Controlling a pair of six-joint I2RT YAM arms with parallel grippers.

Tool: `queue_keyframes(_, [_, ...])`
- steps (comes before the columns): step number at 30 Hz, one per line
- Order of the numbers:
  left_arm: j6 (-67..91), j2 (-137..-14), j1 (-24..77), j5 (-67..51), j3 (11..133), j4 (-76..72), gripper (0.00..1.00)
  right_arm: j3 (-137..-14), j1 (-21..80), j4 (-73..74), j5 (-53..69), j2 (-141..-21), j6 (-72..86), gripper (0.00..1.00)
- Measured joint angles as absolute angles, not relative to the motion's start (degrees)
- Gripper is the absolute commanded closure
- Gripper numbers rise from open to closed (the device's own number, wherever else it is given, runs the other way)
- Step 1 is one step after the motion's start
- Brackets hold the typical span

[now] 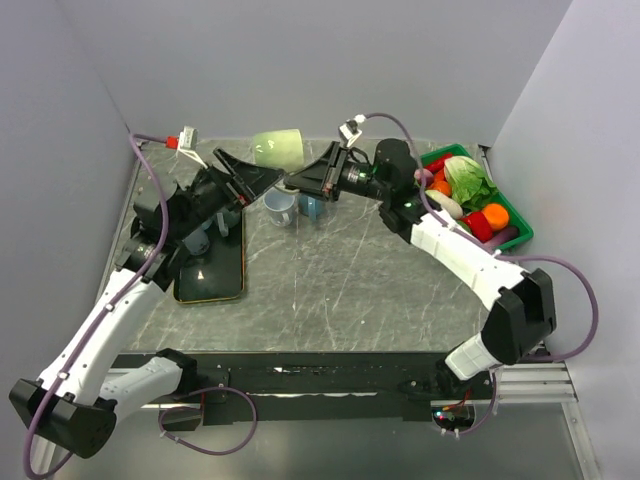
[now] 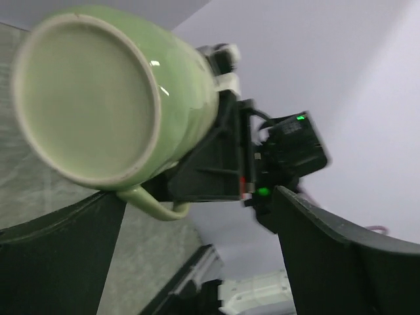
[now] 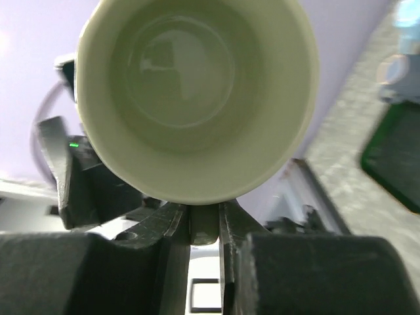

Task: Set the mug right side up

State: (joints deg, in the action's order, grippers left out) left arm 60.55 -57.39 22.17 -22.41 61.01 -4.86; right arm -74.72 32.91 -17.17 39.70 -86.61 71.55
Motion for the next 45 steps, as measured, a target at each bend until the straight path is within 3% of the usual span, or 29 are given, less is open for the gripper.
queue_keyframes(4, [53.58, -57.56, 22.20, -18.74, 64.75, 4.84, 0.04, -76.42, 30.81, -4.47, 35.64, -83.15, 61.54, 1.00])
queue_keyframes(9, [46.46, -56.90, 22.15, -9.17, 67.72, 15.99, 0.04, -80.07, 25.67, 13.06, 21.43, -79.33, 44.29, 1.00])
queue_keyframes(15, [42.96, -56.84, 22.11, -1.02, 67.77, 25.58, 0.04, -80.31, 23.20, 21.21, 4.93, -79.72, 28.93, 1.00])
queue_keyframes(25, [42.68, -60.12, 22.11, 2.11, 67.75, 30.44, 0.04, -80.73, 23.20, 22.55, -5.32, -93.32, 19.29, 1.00])
queue_keyframes(45, [43.09, -60.38, 22.09, 14.68, 67.75, 36.25, 0.04, -85.62, 25.56, 23.68, -10.31, -111.28, 18.76, 1.00])
